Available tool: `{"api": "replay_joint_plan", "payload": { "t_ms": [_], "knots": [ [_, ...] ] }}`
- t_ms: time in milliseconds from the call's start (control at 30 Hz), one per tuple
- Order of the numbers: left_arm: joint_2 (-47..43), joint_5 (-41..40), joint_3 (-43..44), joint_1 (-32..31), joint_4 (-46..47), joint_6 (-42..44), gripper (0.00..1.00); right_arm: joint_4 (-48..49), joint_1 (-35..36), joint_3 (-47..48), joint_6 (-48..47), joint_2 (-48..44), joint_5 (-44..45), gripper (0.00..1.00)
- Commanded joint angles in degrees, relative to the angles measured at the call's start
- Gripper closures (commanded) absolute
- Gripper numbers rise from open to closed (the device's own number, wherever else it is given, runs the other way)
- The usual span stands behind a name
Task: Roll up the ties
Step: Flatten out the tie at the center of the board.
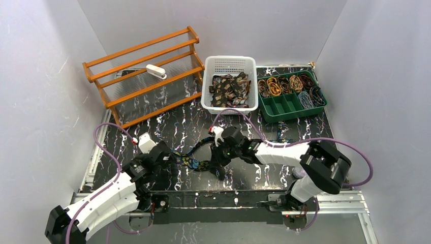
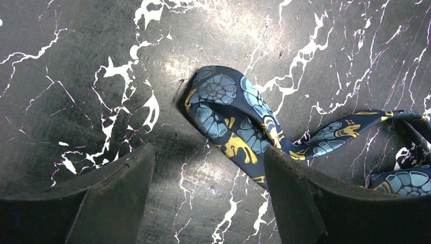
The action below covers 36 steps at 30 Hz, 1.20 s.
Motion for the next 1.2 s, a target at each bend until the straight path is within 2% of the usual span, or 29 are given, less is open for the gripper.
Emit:
{"api": "replay_joint_plan", "payload": {
  "t_ms": [0,67,167,300,467,500,567,633,667,833,933,1000,1100,1167],
  "knots": [
    [-0.62,-4.32,1.72,0.35,-1.88,-1.64,0.23,3.84,-0.07,5.59,1.64,4.98,6.80,0.81],
    [-1.50,-4.62,1.81,0.37,-2.21,-1.59,0.22,-0.06,-0.08,9.66,0.97,8.81,8.93,0.81],
    [-2.92,-5.10,1.85,0.39,-3.58,-2.06,0.22,-0.04,-0.20,12.42,0.43,13.45,10.74,0.82],
    [-5.19,-5.60,1.73,0.37,-4.80,-2.67,0.20,-0.32,-1.75,17.14,-1.29,18.32,9.72,0.82],
    [-6.52,-5.93,1.81,0.37,-6.07,-3.61,0.19,-9.02,-5.37,26.70,-3.23,25.29,8.28,0.80],
    [-6.57,-5.88,1.89,0.36,-6.20,-3.68,0.19,-8.07,-5.75,26.93,-4.46,26.01,8.82,0.80],
    [-6.55,-5.70,1.98,0.40,-6.33,-3.85,0.19,-5.03,-6.40,27.99,-7.12,27.34,4.51,0.77],
    [-6.57,-5.63,2.20,0.39,-6.78,-3.78,0.19,-12.31,-6.45,33.72,-8.84,29.11,2.82,0.76],
    [-6.54,-5.76,2.31,0.35,-7.17,-4.13,0.19,-12.96,-6.42,35.44,-8.95,29.59,1.73,0.76],
    [-7.29,-6.06,2.70,0.39,-7.66,-4.86,0.19,-8.15,-6.41,35.50,-8.45,30.24,-5.22,0.73],
    [-7.68,-6.41,3.24,0.39,-7.93,-4.81,0.19,-11.71,-6.41,39.77,-7.49,33.61,-7.68,0.72],
    [-7.78,-6.63,3.75,0.41,-8.69,-4.86,0.19,-12.58,-6.25,40.57,-7.07,34.38,-7.37,0.73],
    [-8.29,-6.63,4.63,0.37,-10.25,-4.78,0.19,-7.00,-6.15,36.71,-7.19,31.19,-4.42,0.72],
    [-8.90,-6.93,4.90,0.39,-11.02,-5.22,0.19,-9.24,-5.93,37.57,-7.98,31.23,-2.46,0.72]
  ]
}}
